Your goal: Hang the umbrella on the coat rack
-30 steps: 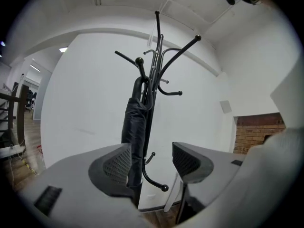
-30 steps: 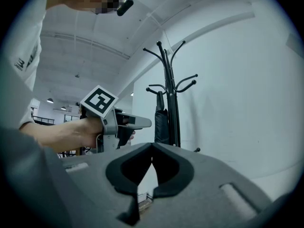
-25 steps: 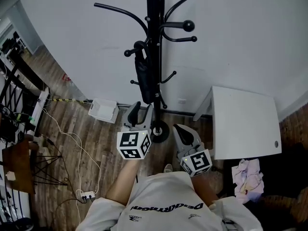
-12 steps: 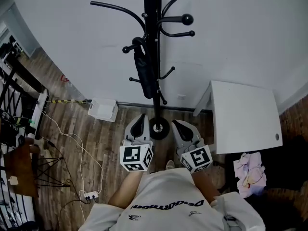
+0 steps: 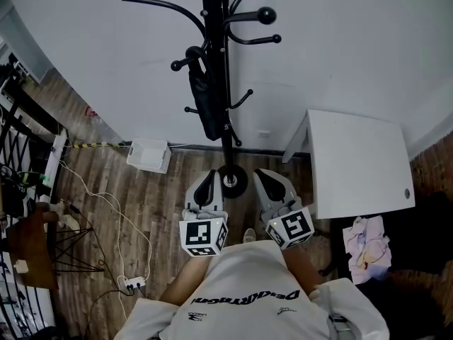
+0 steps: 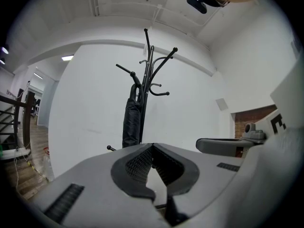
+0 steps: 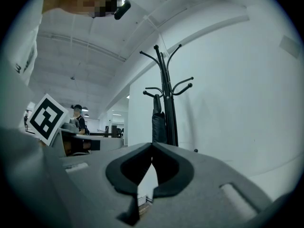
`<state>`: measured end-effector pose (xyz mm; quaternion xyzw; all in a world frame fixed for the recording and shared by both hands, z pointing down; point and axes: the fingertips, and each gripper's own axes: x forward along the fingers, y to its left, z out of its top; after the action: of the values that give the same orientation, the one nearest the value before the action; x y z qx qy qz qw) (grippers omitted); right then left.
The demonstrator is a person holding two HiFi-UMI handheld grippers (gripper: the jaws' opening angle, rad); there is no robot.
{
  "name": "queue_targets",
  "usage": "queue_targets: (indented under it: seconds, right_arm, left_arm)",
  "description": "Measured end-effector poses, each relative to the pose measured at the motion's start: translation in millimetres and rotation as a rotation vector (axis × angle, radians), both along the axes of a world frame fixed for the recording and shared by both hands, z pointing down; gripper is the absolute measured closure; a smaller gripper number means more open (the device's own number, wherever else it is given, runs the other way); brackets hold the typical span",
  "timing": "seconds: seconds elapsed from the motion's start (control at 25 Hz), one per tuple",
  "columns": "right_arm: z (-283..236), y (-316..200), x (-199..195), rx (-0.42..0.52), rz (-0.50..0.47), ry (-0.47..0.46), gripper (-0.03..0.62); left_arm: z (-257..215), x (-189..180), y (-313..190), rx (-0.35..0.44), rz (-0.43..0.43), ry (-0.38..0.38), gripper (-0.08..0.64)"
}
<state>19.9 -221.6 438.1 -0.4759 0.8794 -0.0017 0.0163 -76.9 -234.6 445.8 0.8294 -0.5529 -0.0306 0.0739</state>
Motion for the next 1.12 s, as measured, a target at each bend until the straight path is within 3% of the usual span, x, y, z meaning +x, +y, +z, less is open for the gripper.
queue_targets:
  seconds: [0.64, 1.12]
  right_arm:
    - [10.1, -2.2, -1.4, -0.016, -0.013, -0.013, 0.592]
    - [15.2, -6.7, -2.7, -0.034, -0.025, -0.004, 0.592]
  left_arm:
    - [15.5, 6.7, 15.2, -0.006, -0.008, -0.036, 0.563]
    - [19.4, 12.9, 13.9, -0.005, 0.037, -0.013, 0.563]
